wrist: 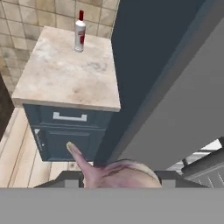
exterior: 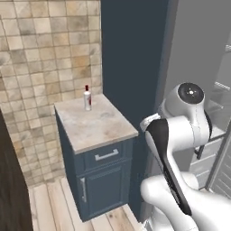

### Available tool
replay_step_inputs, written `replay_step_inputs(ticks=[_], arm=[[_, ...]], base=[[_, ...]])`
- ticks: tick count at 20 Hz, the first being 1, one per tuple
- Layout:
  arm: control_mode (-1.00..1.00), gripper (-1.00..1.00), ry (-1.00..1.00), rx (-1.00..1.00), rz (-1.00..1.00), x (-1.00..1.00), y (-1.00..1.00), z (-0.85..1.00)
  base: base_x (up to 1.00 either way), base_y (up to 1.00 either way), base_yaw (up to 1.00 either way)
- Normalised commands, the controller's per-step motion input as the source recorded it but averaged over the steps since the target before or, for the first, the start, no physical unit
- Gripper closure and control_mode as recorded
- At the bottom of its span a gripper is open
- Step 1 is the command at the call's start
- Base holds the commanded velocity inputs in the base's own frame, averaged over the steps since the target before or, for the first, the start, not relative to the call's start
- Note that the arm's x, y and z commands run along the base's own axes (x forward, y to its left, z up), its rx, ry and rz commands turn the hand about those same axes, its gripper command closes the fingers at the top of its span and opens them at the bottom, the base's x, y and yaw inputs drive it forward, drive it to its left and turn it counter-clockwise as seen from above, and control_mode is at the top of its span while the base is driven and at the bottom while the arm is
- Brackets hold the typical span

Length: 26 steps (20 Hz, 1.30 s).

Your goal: Place the liquors on the top shelf of the fridge to keep them out of children's reach, and place the garlic on lower shelves for easy access.

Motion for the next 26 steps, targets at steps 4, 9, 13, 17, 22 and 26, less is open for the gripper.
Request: replay_step_inputs(ticks=[4,9,13,17,22,26], arm=[[1.00,1.00,0.00,0.00,0.00,0.00,0.00,0.00],[1.00,1.00,0.00,0.00,0.00,0.00,0.00,0.00],[1.00,1.00,0.00,0.00,0.00,0.00,0.00,0.00],[1.00,1.00,0.00,0.00,0.00,0.00,0.00,0.00],[1.00,1.00,0.00,0.00,0.00,0.00,0.00,0.00],[1.00,1.00,0.00,0.00,0.00,0.00,0.00,0.00]], base=[[0.00,-0.79,0.00],[0.05,-0.79,0.00],[0.06,-0.78,0.00],[0.09,-0.71,0.00],[0.15,-0.53,0.01],[0.18,-0.40,0.08]])
